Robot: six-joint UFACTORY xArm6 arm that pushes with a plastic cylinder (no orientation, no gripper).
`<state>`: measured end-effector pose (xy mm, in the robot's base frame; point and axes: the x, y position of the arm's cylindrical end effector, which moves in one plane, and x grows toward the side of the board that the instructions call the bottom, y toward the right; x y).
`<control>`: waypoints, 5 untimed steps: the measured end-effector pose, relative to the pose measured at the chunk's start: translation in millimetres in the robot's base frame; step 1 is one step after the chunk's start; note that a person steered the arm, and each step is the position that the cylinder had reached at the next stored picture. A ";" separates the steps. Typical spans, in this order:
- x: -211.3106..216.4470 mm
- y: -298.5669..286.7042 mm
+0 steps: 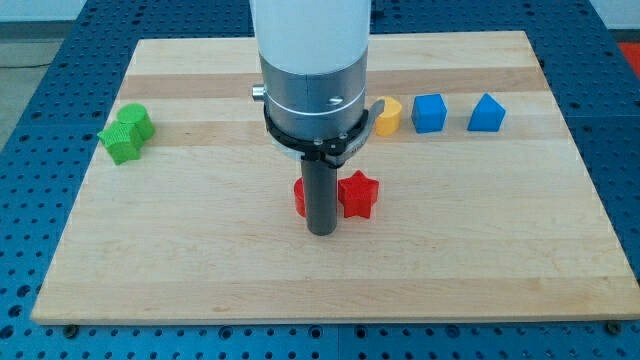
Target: Place the green star to the left of the red circle
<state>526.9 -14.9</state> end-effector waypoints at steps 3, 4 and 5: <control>9.8 -80.0; 7.1 -145.4; -4.6 -222.1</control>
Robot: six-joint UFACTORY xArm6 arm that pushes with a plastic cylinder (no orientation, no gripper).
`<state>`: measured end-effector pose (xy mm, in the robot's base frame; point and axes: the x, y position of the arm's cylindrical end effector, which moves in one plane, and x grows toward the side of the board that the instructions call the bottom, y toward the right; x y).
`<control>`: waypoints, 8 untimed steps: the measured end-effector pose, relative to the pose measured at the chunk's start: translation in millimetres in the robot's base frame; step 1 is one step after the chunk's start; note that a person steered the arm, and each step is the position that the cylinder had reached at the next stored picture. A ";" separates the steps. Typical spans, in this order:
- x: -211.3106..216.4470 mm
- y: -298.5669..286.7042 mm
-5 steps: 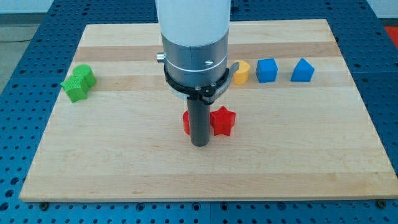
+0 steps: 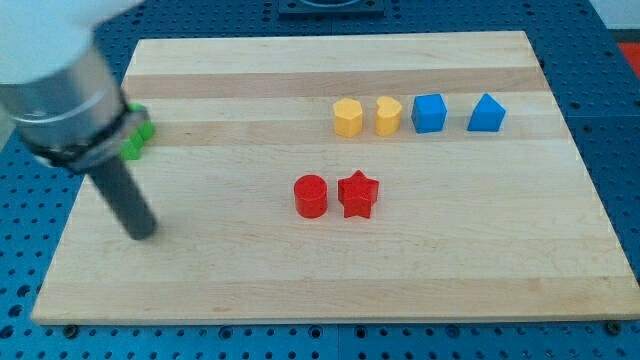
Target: Place the green star to the left of the red circle
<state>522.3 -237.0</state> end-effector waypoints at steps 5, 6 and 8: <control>-91.5 -68.0; -110.4 -67.4; -129.5 -51.7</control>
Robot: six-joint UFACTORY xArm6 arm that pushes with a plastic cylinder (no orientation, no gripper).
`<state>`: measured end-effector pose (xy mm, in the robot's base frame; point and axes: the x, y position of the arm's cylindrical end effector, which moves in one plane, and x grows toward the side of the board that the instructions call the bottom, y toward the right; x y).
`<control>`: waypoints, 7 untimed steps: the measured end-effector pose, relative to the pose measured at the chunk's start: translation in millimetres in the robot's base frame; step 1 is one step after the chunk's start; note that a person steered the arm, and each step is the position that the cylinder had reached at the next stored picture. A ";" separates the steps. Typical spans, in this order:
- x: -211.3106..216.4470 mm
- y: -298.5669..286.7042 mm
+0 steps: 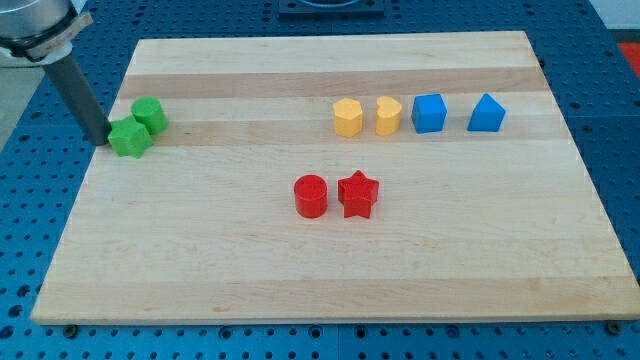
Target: Place the green star to the left of the red circle
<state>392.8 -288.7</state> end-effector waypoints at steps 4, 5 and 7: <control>16.0 120.9; 42.8 147.6; 60.5 171.0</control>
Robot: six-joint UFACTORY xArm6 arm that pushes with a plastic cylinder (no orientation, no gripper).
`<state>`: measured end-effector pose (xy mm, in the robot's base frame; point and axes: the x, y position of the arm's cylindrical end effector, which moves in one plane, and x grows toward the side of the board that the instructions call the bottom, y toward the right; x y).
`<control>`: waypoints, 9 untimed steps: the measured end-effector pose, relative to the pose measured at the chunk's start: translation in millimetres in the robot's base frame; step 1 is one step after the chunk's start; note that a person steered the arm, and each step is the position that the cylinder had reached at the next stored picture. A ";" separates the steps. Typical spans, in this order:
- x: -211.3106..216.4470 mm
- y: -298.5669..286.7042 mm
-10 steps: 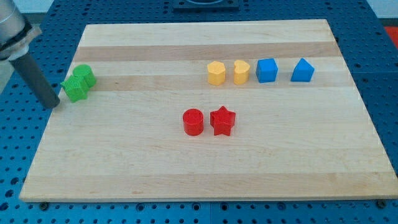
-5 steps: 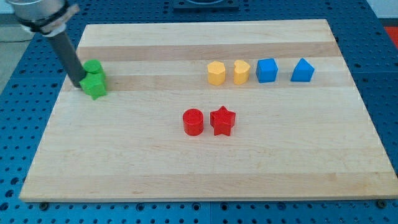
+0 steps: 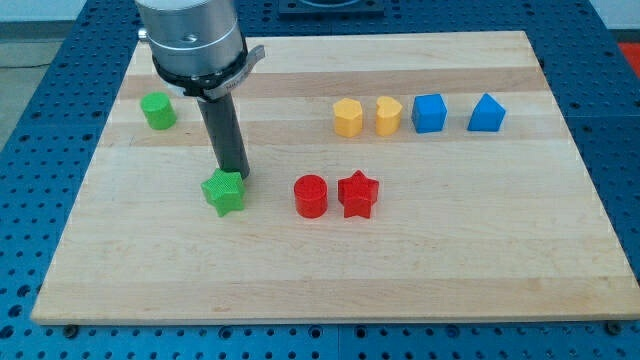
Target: Place the green star to the left of the red circle
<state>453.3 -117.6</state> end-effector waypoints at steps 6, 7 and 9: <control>13.6 -24.1; 15.5 -18.7; 5.2 -46.8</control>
<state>458.4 -164.5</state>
